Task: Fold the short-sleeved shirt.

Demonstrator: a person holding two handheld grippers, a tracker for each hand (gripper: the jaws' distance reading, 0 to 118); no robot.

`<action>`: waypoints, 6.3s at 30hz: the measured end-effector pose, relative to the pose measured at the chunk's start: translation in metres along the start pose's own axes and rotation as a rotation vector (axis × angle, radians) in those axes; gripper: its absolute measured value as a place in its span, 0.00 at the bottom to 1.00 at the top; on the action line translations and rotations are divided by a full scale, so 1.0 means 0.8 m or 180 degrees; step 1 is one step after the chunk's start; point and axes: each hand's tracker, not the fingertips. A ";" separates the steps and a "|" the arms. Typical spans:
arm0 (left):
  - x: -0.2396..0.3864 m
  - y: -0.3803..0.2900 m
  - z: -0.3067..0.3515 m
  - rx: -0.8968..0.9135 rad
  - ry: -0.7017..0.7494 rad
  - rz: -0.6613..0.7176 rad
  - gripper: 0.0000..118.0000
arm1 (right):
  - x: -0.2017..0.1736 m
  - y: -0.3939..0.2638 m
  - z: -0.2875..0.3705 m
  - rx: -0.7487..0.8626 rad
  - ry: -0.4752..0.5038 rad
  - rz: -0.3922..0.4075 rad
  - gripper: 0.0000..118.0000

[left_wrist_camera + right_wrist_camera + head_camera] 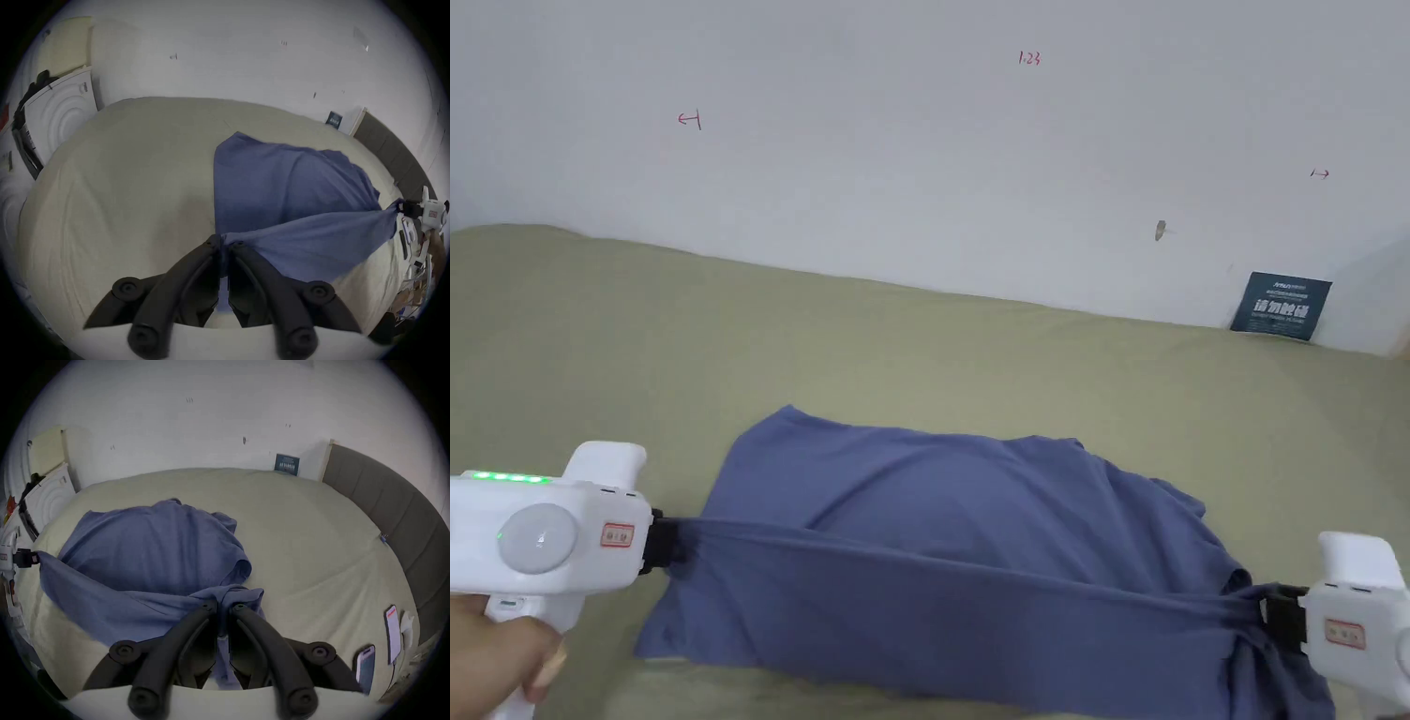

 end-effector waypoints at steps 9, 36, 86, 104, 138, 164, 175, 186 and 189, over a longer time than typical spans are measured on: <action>-0.009 -0.011 -0.063 -0.0208 0.0318 0.0421 0.75 | 0.010 0.001 -0.053 -0.0129 0.0008 -0.0456 0.67; -0.004 -0.082 -0.011 0.0087 0.0066 0.0076 0.75 | 0.003 -0.109 0.077 0.0111 0.0102 0.0130 0.00; -0.040 -0.213 0.092 -0.0530 -0.0421 0.0301 0.05 | 0.049 -0.201 0.121 -0.0729 0.0541 -0.0212 0.06; -0.008 -0.066 0.120 -0.0144 -0.0256 0.0282 0.00 | 0.025 -0.068 0.141 -0.0309 0.0378 -0.0472 0.00; 0.038 0.076 -0.119 -0.0787 -0.0022 -0.0043 0.04 | -0.011 0.112 -0.154 -0.1080 -0.0070 -0.0141 0.00; -0.056 -0.180 0.099 -0.0931 -0.0527 0.0354 0.04 | 0.076 -0.166 0.152 -0.1109 0.0399 -0.0444 0.00; -0.033 -0.162 0.117 -0.0759 -0.0301 0.0267 0.86 | 0.059 -0.160 0.139 -0.1252 -0.0139 0.0045 0.80; -0.003 -0.147 0.198 -0.0068 -0.0122 0.0235 0.11 | -0.048 -0.121 0.229 -0.0423 0.0405 -0.0057 0.44; 0.006 -0.159 0.194 -0.0049 -0.0135 0.0138 0.00 | -0.080 -0.134 0.221 -0.0351 0.0274 0.0061 0.00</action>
